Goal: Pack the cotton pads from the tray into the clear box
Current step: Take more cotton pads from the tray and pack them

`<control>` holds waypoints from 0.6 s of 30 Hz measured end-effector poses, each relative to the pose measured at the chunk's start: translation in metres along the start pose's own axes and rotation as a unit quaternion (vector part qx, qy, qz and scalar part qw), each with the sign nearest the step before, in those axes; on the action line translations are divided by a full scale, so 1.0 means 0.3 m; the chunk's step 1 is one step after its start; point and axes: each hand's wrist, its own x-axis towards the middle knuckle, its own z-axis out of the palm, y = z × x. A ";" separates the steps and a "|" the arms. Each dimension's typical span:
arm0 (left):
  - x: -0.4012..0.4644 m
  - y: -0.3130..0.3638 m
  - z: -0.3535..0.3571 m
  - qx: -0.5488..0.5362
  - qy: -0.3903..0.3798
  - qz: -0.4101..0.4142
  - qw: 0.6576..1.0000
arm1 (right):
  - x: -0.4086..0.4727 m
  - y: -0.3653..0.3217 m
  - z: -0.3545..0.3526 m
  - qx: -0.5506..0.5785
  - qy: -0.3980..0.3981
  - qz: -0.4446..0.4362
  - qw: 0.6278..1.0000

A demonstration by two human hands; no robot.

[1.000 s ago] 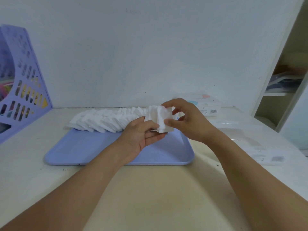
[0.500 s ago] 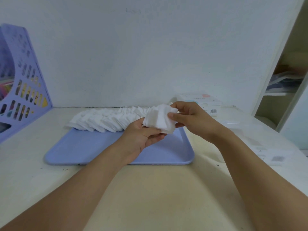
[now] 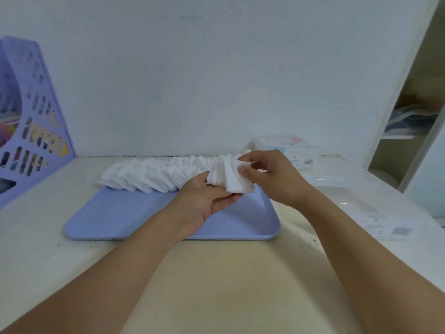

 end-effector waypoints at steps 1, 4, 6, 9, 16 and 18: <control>0.000 0.003 0.001 -0.005 0.001 -0.003 1.000 | 0.001 0.001 0.003 -0.002 0.006 -0.002 1.000; 0.001 0.015 0.005 -0.072 0.019 -0.029 0.997 | 0.005 0.005 0.006 0.001 0.027 -0.009 1.000; 0.000 0.018 0.013 -0.074 0.034 -0.029 0.996 | 0.005 0.002 0.010 0.003 0.028 -0.011 1.000; -0.001 0.007 0.019 -0.025 0.042 -0.002 0.999 | 0.001 -0.006 0.019 0.029 0.017 -0.001 0.999; 0.001 -0.008 0.018 0.050 0.038 0.032 0.998 | -0.009 -0.010 0.054 0.013 0.049 -0.001 0.999; 0.003 -0.010 0.017 0.055 0.043 0.034 0.997 | -0.008 -0.012 0.063 0.011 0.060 -0.003 0.998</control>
